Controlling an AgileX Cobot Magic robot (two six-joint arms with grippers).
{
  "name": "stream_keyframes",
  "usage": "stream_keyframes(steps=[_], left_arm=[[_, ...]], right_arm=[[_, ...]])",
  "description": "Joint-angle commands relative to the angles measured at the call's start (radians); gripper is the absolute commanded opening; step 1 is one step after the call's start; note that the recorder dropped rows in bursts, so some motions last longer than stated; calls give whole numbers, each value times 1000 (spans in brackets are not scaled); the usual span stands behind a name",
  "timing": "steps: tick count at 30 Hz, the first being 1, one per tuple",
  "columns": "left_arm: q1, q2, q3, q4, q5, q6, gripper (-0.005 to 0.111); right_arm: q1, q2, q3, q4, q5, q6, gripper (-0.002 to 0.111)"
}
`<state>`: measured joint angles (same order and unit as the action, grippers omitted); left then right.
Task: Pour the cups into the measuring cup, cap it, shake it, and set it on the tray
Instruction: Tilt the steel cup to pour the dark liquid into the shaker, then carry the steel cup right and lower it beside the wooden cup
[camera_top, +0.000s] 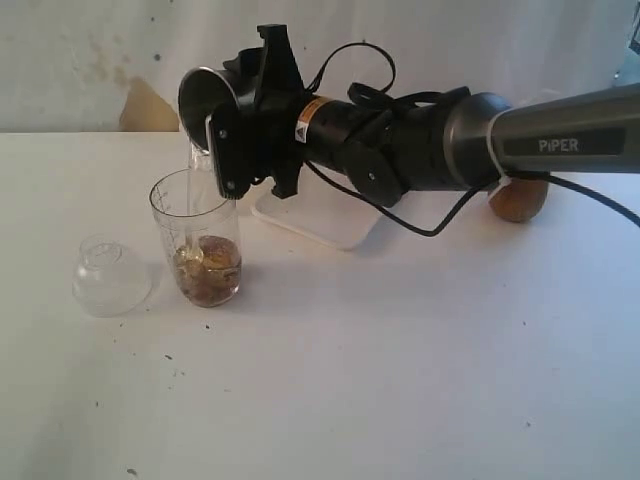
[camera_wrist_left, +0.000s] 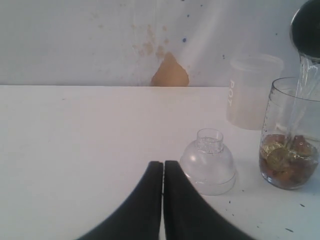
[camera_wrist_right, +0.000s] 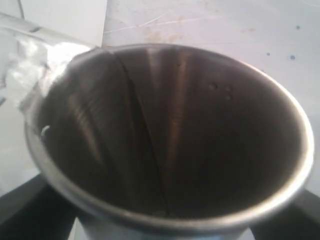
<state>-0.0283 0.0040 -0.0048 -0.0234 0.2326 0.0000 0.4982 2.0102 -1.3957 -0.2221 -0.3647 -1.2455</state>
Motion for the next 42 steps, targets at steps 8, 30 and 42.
stream_keyframes(steps=[8, 30, 42], left_arm=[[-6, -4, 5, -13, 0, 0, 1], [-6, -4, 5, -13, 0, 0, 1], [-6, -4, 5, -13, 0, 0, 1]], right_arm=[[1, -21, -12, 2, -70, -87, 0], [1, -25, -12, 68, -78, 124, 0], [-12, -162, -10, 386, 185, 996, 0]])
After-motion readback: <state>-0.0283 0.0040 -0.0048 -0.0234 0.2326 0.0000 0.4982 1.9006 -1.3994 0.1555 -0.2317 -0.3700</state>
